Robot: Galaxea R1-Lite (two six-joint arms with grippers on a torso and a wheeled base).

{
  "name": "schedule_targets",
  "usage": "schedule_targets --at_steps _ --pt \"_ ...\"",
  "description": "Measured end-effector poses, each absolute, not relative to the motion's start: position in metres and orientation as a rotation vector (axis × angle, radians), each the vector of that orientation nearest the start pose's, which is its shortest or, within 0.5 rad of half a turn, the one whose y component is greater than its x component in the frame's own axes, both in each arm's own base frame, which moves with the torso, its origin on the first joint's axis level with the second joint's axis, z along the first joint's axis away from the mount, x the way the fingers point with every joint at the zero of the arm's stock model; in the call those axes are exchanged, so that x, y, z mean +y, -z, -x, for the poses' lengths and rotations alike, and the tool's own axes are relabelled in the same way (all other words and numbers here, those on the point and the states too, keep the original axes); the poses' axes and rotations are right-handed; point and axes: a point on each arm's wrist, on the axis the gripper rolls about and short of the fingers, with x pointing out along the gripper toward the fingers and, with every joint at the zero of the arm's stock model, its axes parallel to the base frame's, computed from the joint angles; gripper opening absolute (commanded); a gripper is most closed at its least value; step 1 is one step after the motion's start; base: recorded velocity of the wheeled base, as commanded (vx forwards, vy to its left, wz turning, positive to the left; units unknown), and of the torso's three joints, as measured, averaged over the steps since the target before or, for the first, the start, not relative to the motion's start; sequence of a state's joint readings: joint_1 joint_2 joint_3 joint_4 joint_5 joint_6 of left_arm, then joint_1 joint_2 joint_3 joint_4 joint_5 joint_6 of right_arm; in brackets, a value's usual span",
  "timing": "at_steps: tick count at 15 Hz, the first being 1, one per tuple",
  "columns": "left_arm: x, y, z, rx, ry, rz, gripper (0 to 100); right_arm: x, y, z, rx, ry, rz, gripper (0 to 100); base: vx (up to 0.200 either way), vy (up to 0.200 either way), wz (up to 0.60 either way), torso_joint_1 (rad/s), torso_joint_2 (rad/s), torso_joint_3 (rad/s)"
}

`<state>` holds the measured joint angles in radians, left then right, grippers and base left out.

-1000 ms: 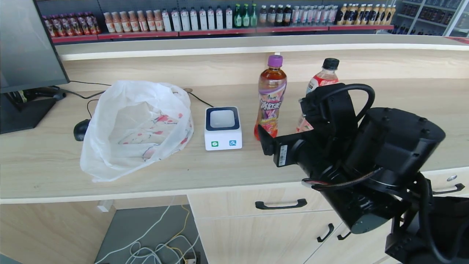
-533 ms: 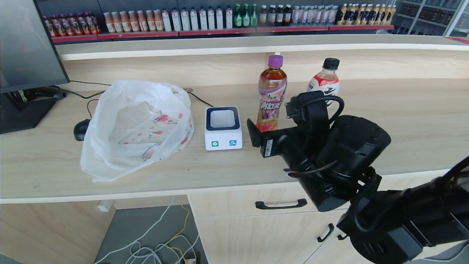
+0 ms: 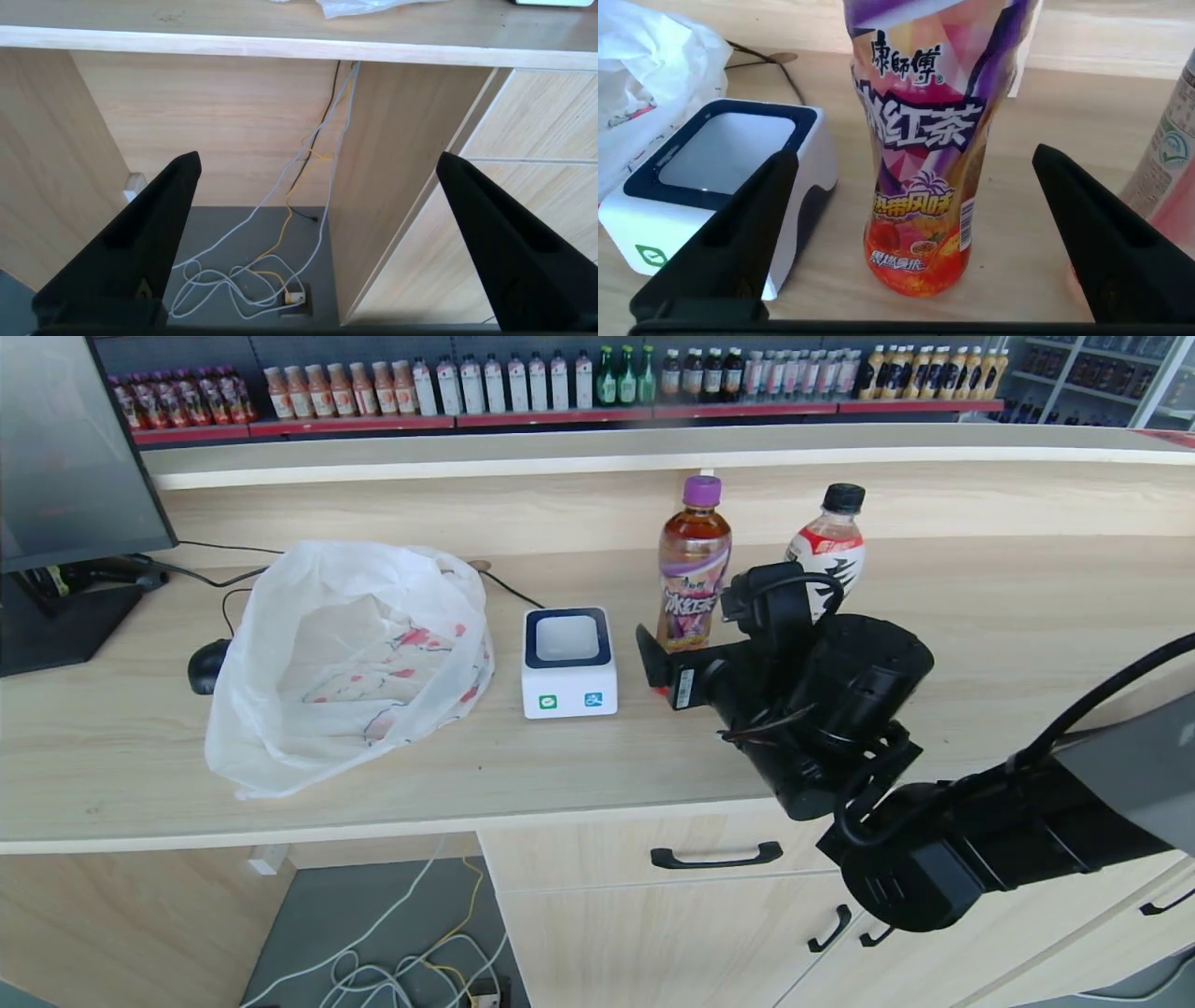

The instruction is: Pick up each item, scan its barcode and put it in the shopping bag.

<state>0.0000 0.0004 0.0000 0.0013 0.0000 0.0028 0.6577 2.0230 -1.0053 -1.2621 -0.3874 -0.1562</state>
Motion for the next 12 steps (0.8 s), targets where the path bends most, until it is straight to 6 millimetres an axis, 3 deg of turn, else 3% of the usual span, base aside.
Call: schedule_targets --at_steps 4,12 --pt "0.0 -0.075 0.023 0.002 0.0 -0.003 100 0.22 -0.186 -0.323 -0.244 -0.222 0.031 100 0.0 0.0 0.0 0.0 0.0 0.0" --pt "0.0 -0.075 0.023 0.002 0.0 -0.003 100 0.235 -0.19 -0.349 -0.308 -0.251 0.009 100 0.0 0.0 0.0 0.0 0.0 0.0"
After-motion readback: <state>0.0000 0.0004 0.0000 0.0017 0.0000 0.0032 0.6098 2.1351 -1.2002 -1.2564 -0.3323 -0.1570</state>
